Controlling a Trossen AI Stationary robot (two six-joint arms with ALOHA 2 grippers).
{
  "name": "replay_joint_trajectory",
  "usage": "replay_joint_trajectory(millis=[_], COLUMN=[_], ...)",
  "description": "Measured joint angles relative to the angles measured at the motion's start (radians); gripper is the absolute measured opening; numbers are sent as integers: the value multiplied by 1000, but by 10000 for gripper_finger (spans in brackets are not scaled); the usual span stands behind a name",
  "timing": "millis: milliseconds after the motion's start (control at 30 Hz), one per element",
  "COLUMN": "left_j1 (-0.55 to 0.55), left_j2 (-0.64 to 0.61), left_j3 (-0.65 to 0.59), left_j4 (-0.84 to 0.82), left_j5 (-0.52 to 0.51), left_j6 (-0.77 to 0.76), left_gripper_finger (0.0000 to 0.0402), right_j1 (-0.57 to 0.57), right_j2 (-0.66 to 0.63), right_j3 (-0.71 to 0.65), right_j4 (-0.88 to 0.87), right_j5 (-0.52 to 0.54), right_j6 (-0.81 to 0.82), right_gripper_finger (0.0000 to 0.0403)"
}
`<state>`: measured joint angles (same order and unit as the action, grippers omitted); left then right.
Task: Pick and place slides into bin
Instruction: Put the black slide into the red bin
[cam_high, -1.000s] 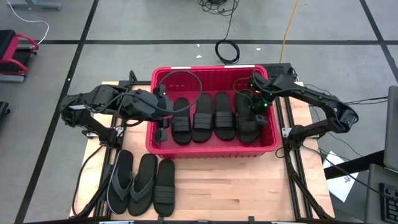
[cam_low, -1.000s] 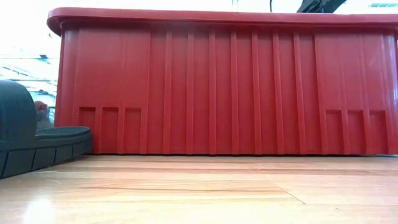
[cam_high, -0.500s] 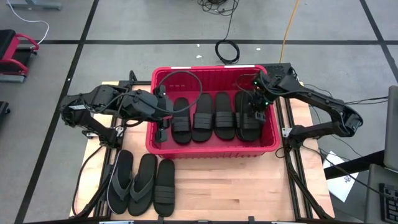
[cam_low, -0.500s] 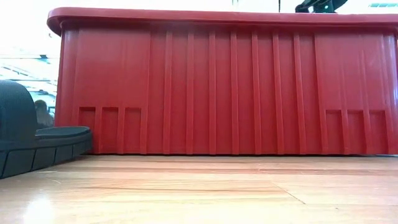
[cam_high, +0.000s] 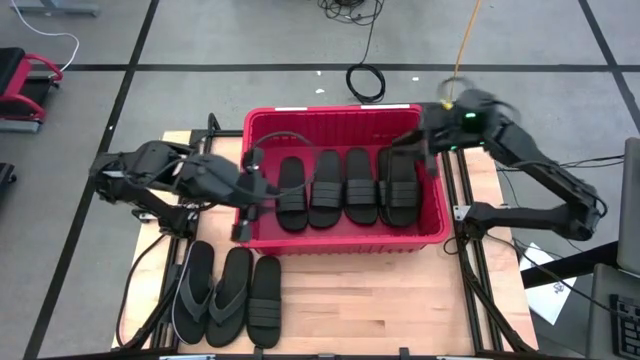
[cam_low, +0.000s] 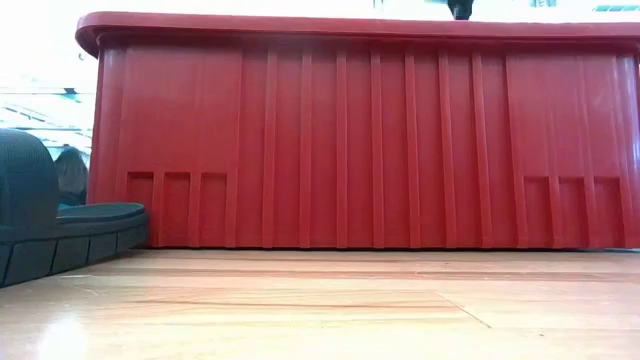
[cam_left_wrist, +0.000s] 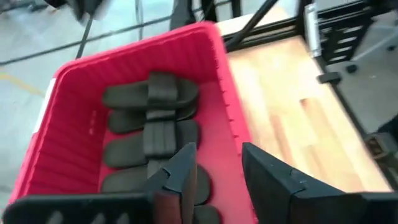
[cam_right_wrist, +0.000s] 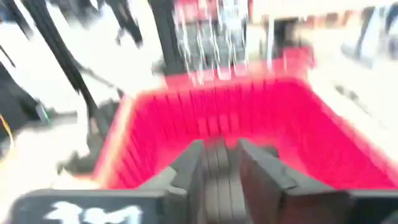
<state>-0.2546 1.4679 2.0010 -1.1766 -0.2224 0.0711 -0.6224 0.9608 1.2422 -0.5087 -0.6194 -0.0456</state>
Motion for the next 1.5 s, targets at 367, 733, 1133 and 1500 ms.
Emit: replay_joint_trajectory(millis=[367,733,1133,1500], left_j1=[-166,-399,-553,-412], left_j2=[-200,-413,-427,-456], left_j3=[-289,-967,-1144,-1141], left_j4=[158,745,970,933], left_j5=[98,285,-73,-142], left_j6=[-174,-502,-530,-545], left_gripper_finger=[11,2,1,2], right_j1=[191,440,443,443], right_j2=[-134,-129,-338,-637], right_j3=[60,60,-36,-391], right_j4=[143,179,-202,-71], right_j5=[43,77,307,328], right_j6=[182,244,216,355], right_gripper_finger=[2,1,0,0])
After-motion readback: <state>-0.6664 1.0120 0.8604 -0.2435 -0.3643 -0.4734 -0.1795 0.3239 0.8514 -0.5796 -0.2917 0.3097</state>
